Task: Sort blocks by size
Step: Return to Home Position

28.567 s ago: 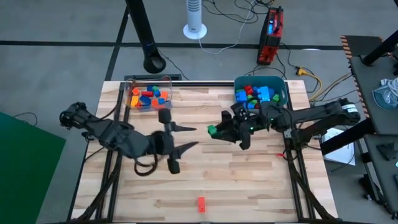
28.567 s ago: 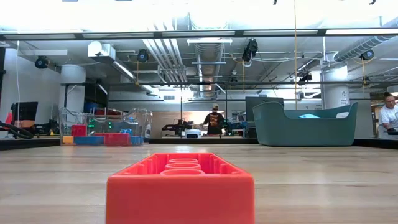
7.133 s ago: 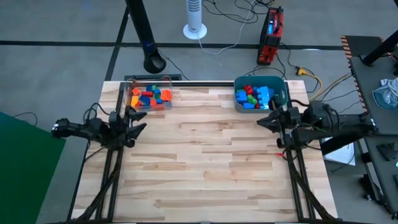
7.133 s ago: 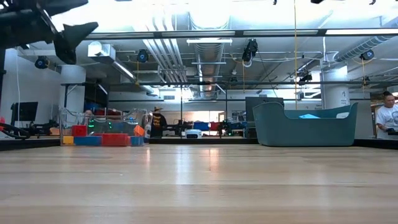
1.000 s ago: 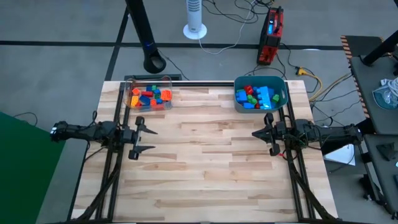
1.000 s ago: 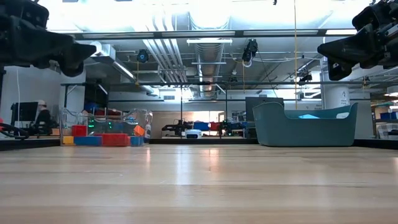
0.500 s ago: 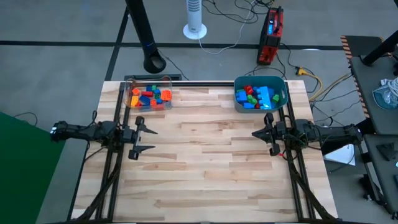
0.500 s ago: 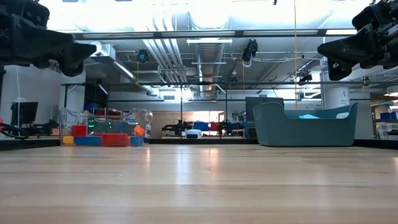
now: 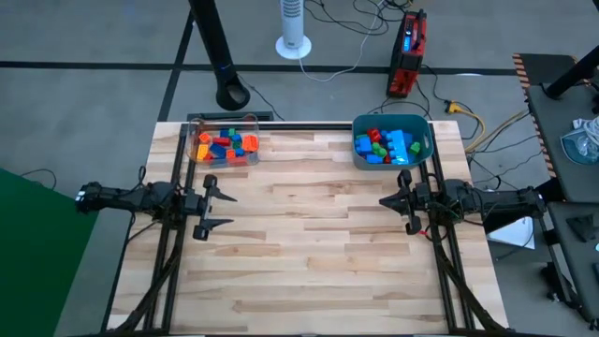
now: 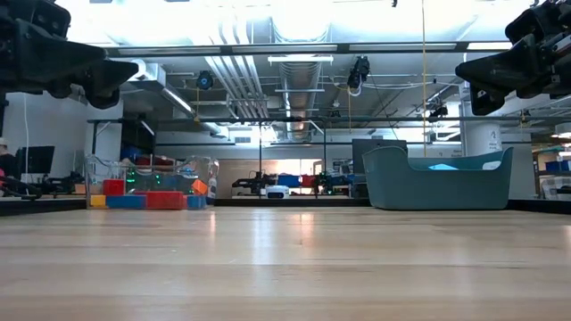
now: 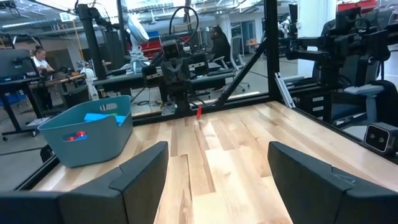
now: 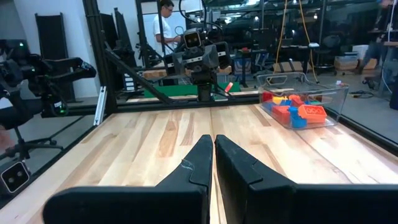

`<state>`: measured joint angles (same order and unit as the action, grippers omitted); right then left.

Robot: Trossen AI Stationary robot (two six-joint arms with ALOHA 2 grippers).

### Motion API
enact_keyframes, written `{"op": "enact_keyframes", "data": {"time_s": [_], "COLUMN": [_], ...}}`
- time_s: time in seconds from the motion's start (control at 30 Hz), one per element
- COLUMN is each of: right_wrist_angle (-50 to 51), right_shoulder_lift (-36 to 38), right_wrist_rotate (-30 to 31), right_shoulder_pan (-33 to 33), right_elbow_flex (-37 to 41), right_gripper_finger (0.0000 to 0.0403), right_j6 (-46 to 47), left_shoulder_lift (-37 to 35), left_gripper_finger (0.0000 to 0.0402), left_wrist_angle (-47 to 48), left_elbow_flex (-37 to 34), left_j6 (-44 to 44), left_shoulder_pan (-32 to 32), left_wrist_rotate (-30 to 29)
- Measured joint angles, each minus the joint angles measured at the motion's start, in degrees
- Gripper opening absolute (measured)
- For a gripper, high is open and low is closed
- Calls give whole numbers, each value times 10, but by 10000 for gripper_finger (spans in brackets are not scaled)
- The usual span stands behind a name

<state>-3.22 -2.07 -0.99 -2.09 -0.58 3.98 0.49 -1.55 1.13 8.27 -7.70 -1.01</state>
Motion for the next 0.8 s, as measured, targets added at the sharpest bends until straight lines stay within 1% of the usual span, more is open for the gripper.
{"op": "enact_keyframes", "data": {"time_s": [0.8], "right_wrist_angle": [0], "right_shoulder_lift": [0], "right_wrist_rotate": [0], "right_shoulder_pan": [0], "right_elbow_flex": [0], "right_gripper_finger": [13], "right_j6": [0], "left_shoulder_lift": [0], "left_gripper_finger": [262], "left_wrist_angle": [-1], "left_elbow_flex": [1], "left_j6": [0], "left_shoulder_pan": [0], "left_wrist_rotate": [0]}}
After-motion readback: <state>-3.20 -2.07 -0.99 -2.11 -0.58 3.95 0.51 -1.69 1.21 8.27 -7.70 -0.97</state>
